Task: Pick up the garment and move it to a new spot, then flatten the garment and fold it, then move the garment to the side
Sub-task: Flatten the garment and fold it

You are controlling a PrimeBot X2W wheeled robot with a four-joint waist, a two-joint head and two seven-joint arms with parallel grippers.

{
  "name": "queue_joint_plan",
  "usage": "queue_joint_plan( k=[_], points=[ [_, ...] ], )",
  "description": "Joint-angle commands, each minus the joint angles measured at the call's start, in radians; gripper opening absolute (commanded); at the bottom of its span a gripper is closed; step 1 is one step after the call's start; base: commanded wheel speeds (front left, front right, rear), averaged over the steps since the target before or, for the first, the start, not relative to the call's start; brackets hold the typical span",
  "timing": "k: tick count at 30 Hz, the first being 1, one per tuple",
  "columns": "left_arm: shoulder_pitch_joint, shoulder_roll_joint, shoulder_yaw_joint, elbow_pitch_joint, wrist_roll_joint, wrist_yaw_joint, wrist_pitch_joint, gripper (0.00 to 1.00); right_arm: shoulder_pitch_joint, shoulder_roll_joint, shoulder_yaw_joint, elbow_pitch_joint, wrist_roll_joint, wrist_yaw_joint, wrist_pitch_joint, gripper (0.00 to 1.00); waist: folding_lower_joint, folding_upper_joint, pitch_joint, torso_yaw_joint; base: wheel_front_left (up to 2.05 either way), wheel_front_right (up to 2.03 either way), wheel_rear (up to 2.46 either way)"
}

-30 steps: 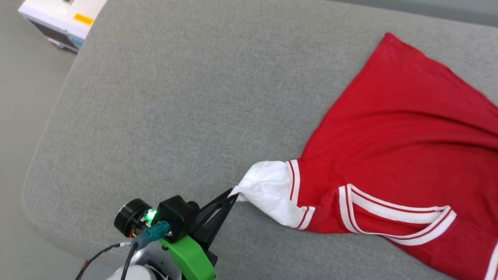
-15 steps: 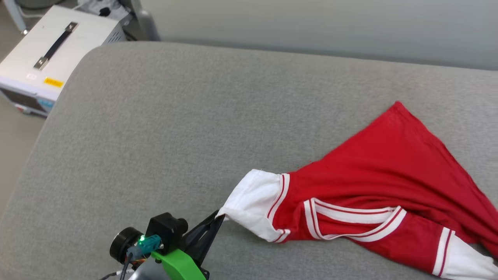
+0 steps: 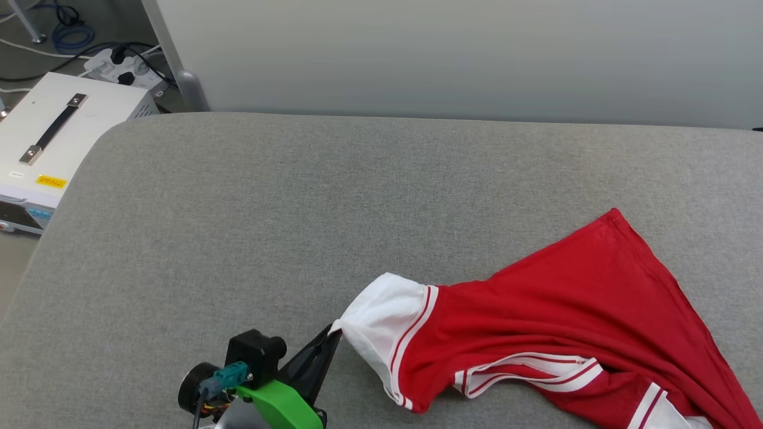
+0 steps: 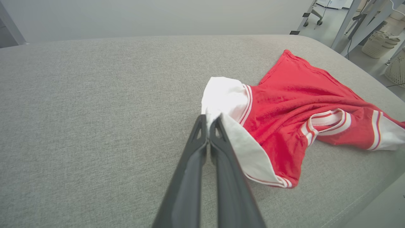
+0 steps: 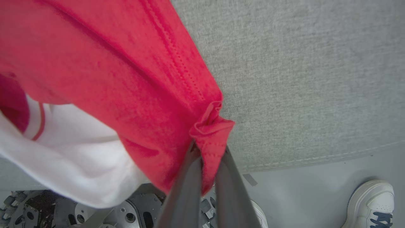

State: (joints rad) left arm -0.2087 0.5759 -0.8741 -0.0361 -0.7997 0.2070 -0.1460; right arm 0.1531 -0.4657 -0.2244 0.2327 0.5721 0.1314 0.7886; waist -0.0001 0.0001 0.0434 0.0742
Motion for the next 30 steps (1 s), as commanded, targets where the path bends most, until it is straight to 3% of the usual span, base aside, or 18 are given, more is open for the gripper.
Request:
queue_joint_plan(
  k=[1,2,3,4,8,12,20,30],
  points=[
    [0.002,-0.007,0.000,0.009,-0.005,0.003,-0.011,0.00,0.014,0.009,-0.008,-0.007,-0.011,-0.001,0.003,0.00,0.0001,-0.0001,-0.003,0.001,0.00,0.00,0.00],
    [0.002,-0.010,0.000,0.013,-0.005,0.003,-0.013,0.00,0.015,0.015,-0.015,-0.009,-0.013,-0.001,0.001,0.01,0.0001,-0.0001,-0.004,0.002,0.00,0.00,0.00],
    [0.001,-0.013,0.000,0.017,-0.006,0.003,-0.015,0.00,0.012,0.023,-0.026,-0.012,-0.019,-0.001,-0.007,0.71,0.0001,-0.0001,-0.005,0.004,0.00,0.00,0.00],
    [0.001,-0.015,-0.001,0.019,-0.006,0.003,-0.016,0.00,0.007,0.030,-0.033,-0.015,-0.021,-0.001,-0.015,1.00,0.0001,-0.0001,-0.007,0.005,0.00,0.00,0.00],
    [-0.001,-0.013,-0.002,0.011,-0.003,0.005,-0.019,0.00,-0.014,0.030,-0.029,-0.065,-0.016,-0.001,-0.014,1.00,0.0001,-0.0001,-0.010,0.010,0.00,0.00,0.00],
    [-0.012,-0.004,-0.008,-0.023,0.018,0.014,-0.013,0.00,-0.049,-0.012,-0.013,-0.147,-0.002,-0.001,0.009,1.00,0.0001,-0.0001,0.004,0.021,0.00,0.00,0.00],
    [-0.052,0.009,-0.003,-0.114,0.043,0.029,0.004,0.00,-0.182,-0.068,0.018,-0.321,0.030,-0.001,0.097,1.00,0.0001,-0.0001,0.100,0.056,0.00,0.00,0.00],
    [-0.115,0.027,0.007,-0.197,0.071,0.025,0.024,0.00,-0.473,-0.092,0.143,-0.273,-0.005,-0.001,0.208,1.00,0.0001,-0.0001,0.261,0.129,0.00,0.00,0.00]
  ],
)
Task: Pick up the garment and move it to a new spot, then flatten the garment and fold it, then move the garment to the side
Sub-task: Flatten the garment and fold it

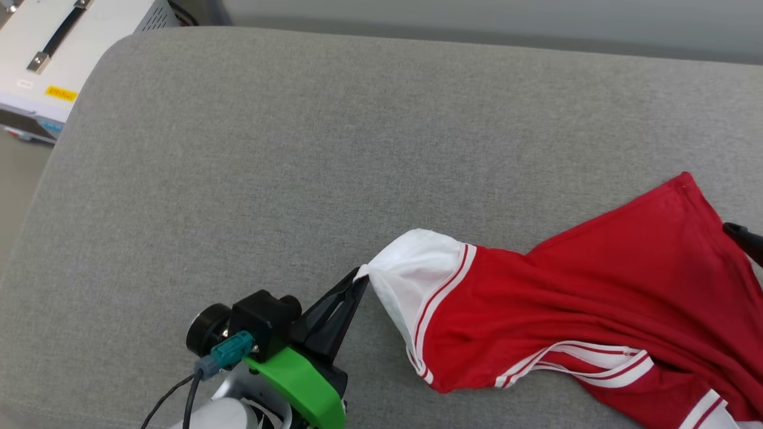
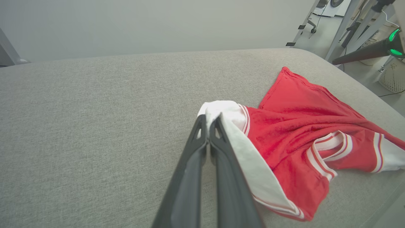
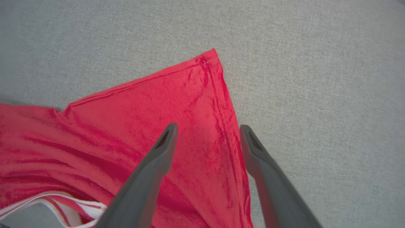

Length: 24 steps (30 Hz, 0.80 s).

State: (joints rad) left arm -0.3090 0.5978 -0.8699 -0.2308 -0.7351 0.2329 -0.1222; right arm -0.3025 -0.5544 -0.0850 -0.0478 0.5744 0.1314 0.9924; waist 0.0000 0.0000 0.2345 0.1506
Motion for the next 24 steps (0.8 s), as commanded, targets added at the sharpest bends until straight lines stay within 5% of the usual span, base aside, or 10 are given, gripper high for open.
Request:
queue_joint_plan(
  k=[1,12,23,24],
  points=[
    [-0.020,0.006,0.004,-0.006,0.009,-0.002,0.000,0.00,-0.040,-0.006,0.011,0.023,-0.015,-0.001,0.012,1.00,0.0000,0.0000,0.080,0.061,0.00,0.00,0.00],
    [-0.053,-0.015,0.000,-0.019,0.021,-0.011,-0.011,0.00,-0.204,-0.049,0.066,0.231,-0.077,-0.001,0.018,1.00,0.0000,0.0000,0.158,0.137,0.00,0.00,0.00],
    [-0.066,-0.038,-0.003,-0.001,0.019,-0.017,-0.029,0.00,-0.183,-0.064,0.120,0.323,-0.105,-0.001,0.042,1.00,0.0000,0.0000,0.193,0.170,0.00,0.00,0.00],
    [-0.066,-0.038,-0.001,0.001,0.018,-0.017,-0.031,0.00,-0.174,-0.066,0.126,0.327,-0.107,-0.001,0.048,0.89,0.0000,0.0000,0.194,0.171,0.00,0.00,0.00]
  ],
)
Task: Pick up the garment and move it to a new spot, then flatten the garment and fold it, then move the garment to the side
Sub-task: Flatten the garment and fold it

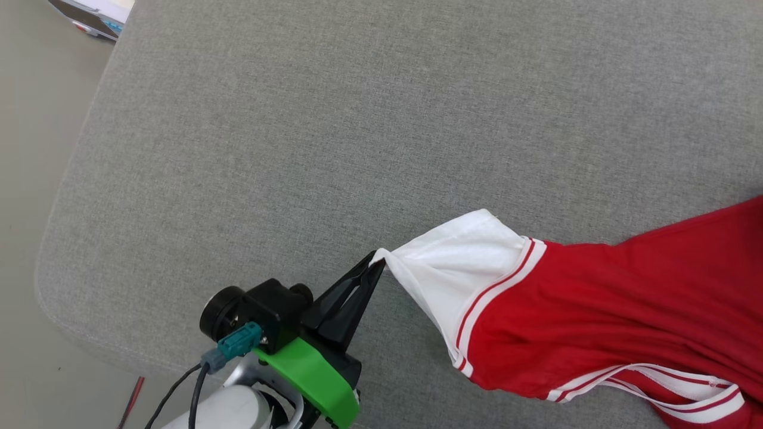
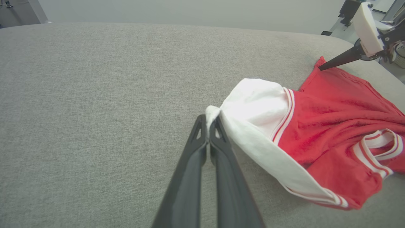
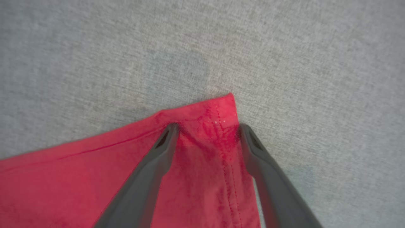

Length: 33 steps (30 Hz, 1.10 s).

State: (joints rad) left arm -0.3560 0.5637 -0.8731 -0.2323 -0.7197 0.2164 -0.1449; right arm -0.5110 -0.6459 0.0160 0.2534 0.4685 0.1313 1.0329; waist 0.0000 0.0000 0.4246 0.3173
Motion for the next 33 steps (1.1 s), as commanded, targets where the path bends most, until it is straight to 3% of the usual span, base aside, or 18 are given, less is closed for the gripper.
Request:
queue_joint_plan(
  k=[1,2,3,16,28,33],
  points=[
    [-0.020,-0.004,0.004,0.005,0.001,-0.001,-0.010,0.00,0.048,0.022,0.036,0.029,-0.001,-0.001,0.016,0.57,0.0000,0.0000,0.003,0.005,0.00,0.00,0.00],
    [-0.020,-0.004,0.005,0.007,0.001,0.000,-0.010,0.00,0.057,0.019,0.046,0.028,0.003,-0.001,0.017,0.24,0.0000,0.0000,0.002,0.006,0.00,0.00,0.00],
    [-0.020,-0.004,0.005,0.010,0.000,0.002,-0.009,0.00,0.063,0.017,0.050,0.026,0.010,-0.001,0.004,0.00,0.0000,0.0000,0.002,0.007,0.00,0.00,0.00],
    [-0.009,0.013,0.031,0.056,-0.037,0.000,-0.020,0.00,0.017,0.037,0.037,0.050,0.054,-0.001,-0.236,0.00,0.0000,0.0000,-0.122,-0.037,0.00,0.00,0.00],
    [-0.063,0.115,0.107,0.044,-0.058,0.010,0.022,0.00,0.008,-0.003,0.027,-0.002,0.129,-0.001,-0.395,0.00,0.0000,0.0000,-0.318,-0.145,0.00,0.00,0.00],
    [-0.139,0.170,0.183,0.008,-0.092,0.007,0.055,0.00,-0.006,-0.009,0.013,-0.099,0.148,-0.001,-0.416,0.00,0.0000,0.0000,-0.399,-0.218,0.00,0.00,0.00]
  ],
)
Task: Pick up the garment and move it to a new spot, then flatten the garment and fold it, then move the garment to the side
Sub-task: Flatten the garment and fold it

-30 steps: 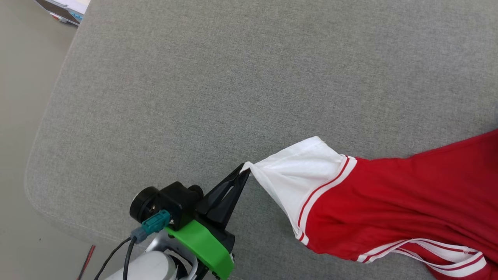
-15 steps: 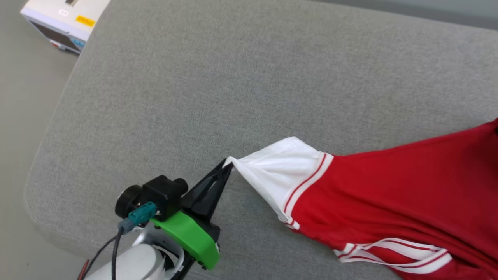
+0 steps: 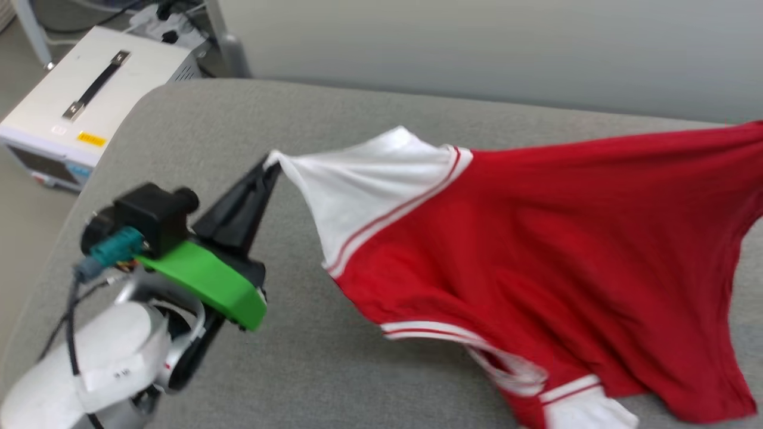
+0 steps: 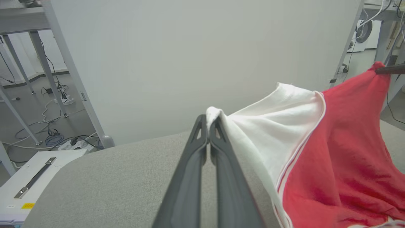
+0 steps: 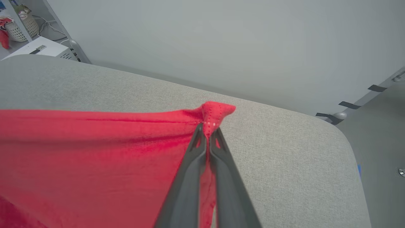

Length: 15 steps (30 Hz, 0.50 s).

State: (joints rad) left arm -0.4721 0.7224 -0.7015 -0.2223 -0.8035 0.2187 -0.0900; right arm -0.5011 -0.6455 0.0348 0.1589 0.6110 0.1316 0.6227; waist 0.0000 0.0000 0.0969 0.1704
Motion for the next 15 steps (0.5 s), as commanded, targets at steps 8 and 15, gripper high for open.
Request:
queue_joint_plan(
  k=[8,15],
  points=[
    [-0.167,0.079,0.085,-0.025,-0.021,-0.022,0.069,0.00,-0.045,-0.029,-0.012,-0.115,0.033,-0.001,-0.006,0.00,0.0000,0.0000,-0.127,-0.139,0.00,0.00,0.00],
    [-0.300,0.123,0.160,-0.033,-0.030,-0.030,0.110,0.00,-0.089,-0.015,-0.035,-0.185,0.036,-0.001,-0.026,0.00,0.0000,0.0000,-0.132,-0.187,0.00,0.00,0.00]
  ],
)
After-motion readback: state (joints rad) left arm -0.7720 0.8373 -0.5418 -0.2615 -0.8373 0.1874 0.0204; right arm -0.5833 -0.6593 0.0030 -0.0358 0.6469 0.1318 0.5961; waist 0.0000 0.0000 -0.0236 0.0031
